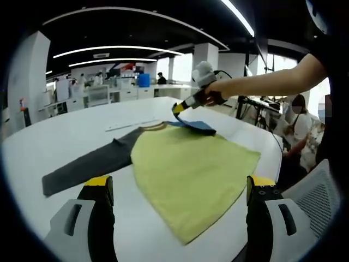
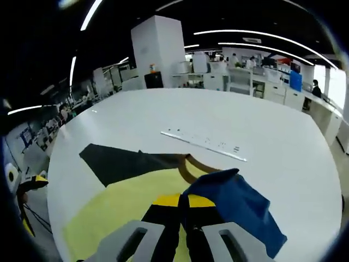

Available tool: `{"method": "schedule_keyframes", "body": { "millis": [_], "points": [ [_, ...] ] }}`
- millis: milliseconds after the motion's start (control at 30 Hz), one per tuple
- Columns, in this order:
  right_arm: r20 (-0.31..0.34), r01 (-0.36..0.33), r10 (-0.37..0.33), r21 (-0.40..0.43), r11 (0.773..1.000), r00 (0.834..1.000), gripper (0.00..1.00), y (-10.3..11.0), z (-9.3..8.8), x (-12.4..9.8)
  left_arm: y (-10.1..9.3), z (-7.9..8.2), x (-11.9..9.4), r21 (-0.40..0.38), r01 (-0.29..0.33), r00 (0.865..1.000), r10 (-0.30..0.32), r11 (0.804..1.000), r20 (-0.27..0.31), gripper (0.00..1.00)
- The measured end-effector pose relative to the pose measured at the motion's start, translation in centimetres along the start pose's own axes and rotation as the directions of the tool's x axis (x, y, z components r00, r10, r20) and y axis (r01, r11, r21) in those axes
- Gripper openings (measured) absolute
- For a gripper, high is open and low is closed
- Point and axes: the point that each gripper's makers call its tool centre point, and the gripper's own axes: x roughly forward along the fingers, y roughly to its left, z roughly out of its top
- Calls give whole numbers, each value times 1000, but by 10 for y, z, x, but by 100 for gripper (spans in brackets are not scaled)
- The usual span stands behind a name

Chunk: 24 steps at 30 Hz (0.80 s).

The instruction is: Fold the garment on the visible template until the final outline fits inside the template.

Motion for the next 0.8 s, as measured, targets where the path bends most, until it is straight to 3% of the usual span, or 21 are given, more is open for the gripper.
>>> {"method": "schedule_keyframes", "body": {
  "millis": [800],
  "points": [
    [0, -150, 151, -138, 979, 989, 0, 72, 26, 22, 2, 0, -2, 7, -17, 1000, 17, 1000, 9, 99]
  ]
}}
